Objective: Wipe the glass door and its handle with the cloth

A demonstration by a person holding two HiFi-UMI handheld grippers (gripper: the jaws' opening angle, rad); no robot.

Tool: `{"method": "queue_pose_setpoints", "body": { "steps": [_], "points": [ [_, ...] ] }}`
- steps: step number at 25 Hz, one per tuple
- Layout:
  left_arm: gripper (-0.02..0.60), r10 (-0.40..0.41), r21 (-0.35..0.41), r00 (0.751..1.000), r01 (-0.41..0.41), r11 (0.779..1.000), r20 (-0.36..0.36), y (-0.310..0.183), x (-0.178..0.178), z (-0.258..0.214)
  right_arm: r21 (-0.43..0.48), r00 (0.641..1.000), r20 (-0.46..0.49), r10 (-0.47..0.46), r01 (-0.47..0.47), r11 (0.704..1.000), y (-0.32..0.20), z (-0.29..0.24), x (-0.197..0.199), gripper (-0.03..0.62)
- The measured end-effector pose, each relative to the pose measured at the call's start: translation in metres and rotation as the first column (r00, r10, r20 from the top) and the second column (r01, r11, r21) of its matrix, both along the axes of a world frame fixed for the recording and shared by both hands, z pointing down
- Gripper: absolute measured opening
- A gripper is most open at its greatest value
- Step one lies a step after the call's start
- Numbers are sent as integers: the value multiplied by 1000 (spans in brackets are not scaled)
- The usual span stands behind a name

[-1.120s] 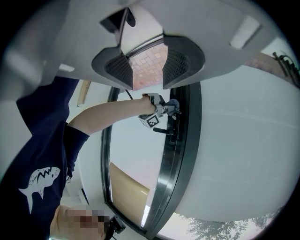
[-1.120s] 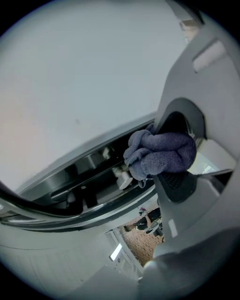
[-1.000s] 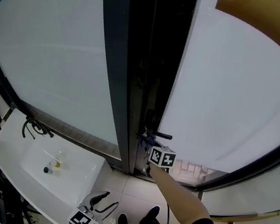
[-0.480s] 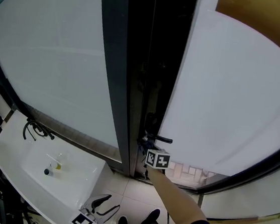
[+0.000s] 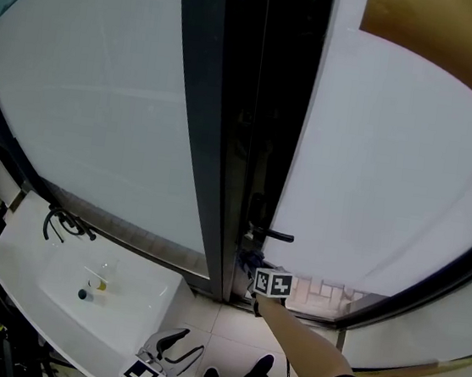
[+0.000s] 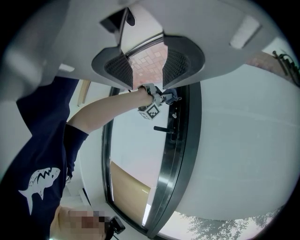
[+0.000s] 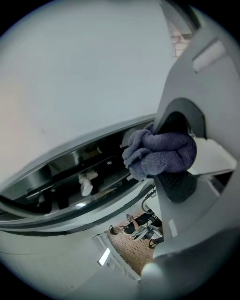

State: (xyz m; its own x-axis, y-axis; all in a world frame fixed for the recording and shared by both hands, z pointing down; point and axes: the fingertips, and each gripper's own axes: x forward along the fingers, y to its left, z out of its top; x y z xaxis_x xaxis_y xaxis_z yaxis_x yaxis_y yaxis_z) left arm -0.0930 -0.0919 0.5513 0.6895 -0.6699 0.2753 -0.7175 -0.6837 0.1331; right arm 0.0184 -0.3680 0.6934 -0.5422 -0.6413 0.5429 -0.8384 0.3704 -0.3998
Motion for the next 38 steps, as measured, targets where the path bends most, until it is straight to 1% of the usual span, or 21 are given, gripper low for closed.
{"method": "queue_pose_setpoints", "body": {
  "steps": [3,7,11,15,18,21,24,27,30,34,38],
  "points": [
    [194,27,17,1000,-27,1000,0,1,-3,-4,63,999,31,-25,23,998,31,-19,6,149],
    [194,92,40,996,-92,995,3,3,-4,-2,181,995,81,-59,44,982,82,-67,13,149],
    [194,180,62,984,-180,982,0,7,6,-5,311,993,101,-60,26,950,136,-119,30,150],
    [193,263,66,965,-263,963,-5,15,17,-7,397,992,120,-31,-19,918,191,-158,49,150],
    [193,301,69,954,-300,951,-9,18,25,-9,453,995,102,-3,-44,891,230,-179,69,150],
    [193,328,87,945,-325,942,-18,23,38,-17,487,997,70,27,-58,872,265,-194,92,150],
    [193,344,101,939,-340,935,-24,31,50,-23,503,997,51,50,-69,862,291,-203,109,149],
    [193,352,96,936,-347,933,-32,44,62,-23,517,998,42,48,-63,853,314,-208,117,149],
    [193,369,92,929,-366,926,-17,57,79,-23,532,998,48,37,-57,845,336,-212,123,149],
    [193,381,84,924,-377,922,-34,85,100,-31,534,999,50,11,-36,845,368,-212,131,150],
    [192,378,72,926,-376,924,-18,119,114,-31,522,998,62,-12,-22,853,406,-208,140,150]
  ]
}}
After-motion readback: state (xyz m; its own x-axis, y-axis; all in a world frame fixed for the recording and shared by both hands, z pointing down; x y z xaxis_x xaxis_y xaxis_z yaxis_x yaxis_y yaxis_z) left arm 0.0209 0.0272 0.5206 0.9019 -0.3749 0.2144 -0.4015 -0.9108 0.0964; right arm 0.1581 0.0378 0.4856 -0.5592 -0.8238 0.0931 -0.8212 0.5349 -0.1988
